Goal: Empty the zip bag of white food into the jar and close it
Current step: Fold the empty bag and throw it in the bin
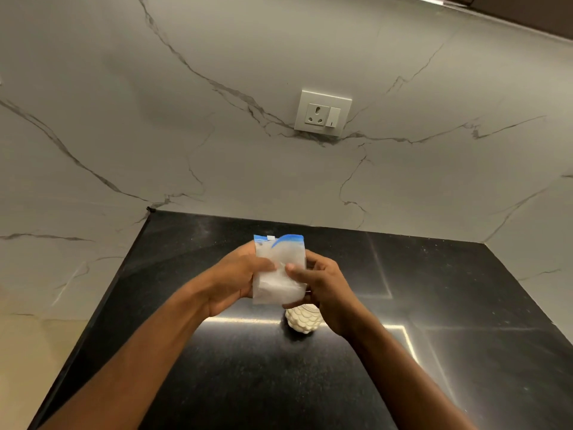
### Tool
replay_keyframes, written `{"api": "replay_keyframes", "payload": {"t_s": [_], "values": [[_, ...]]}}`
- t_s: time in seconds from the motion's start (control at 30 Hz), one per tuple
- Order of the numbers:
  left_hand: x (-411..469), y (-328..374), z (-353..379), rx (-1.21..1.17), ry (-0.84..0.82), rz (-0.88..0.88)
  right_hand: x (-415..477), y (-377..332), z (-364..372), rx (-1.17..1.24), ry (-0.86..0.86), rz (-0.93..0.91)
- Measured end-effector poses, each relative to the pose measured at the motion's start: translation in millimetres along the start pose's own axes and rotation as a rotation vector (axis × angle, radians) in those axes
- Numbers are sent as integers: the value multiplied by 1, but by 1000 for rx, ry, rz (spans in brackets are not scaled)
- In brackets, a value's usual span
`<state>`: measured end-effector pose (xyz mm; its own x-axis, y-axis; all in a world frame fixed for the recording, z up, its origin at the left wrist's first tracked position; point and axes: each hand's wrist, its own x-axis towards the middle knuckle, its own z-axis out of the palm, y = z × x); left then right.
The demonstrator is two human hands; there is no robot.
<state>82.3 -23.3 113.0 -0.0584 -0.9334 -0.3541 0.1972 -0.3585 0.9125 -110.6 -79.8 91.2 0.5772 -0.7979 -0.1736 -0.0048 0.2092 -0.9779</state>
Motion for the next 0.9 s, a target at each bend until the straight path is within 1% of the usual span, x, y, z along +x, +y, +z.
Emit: {"api": "replay_keyframes", "payload": {"t_s": [0.07, 0.1, 0.27, 0.4, 0.47, 0.6, 0.63, 0.7, 0.77, 0.83, 0.9], "values": [[0, 0, -5, 11, -63, 0, 0, 0, -2, 58, 1, 1], [0, 1, -8, 4, -69, 5, 0, 0, -2, 87, -2, 5], [-2, 1, -15, 14, -65, 68, 0, 3, 1, 200, 35, 26], [-4, -1, -13, -3, -22, 97, 6, 7, 5, 275, 61, 13], [-3, -5, -14, -53, -16, 96, 7, 8, 3, 209, 78, -49], [-2, -12, -13, -328, 8, 42, 10, 4, -3, -83, 83, -257], [-2, -12, -10, -322, 24, 43, 11, 2, -4, -167, 79, -295], [3, -15, -5, -198, 113, 57, 15, 1, -5, -319, 80, -347], [8, -18, -2, -135, 211, 69, 17, 3, -5, -366, 58, -330], [10, -19, -5, -135, 262, 69, 17, 7, -7, -248, 8, -245], [11, -21, -11, -135, 269, 80, 14, 11, -13, -5, -37, -119]]}}
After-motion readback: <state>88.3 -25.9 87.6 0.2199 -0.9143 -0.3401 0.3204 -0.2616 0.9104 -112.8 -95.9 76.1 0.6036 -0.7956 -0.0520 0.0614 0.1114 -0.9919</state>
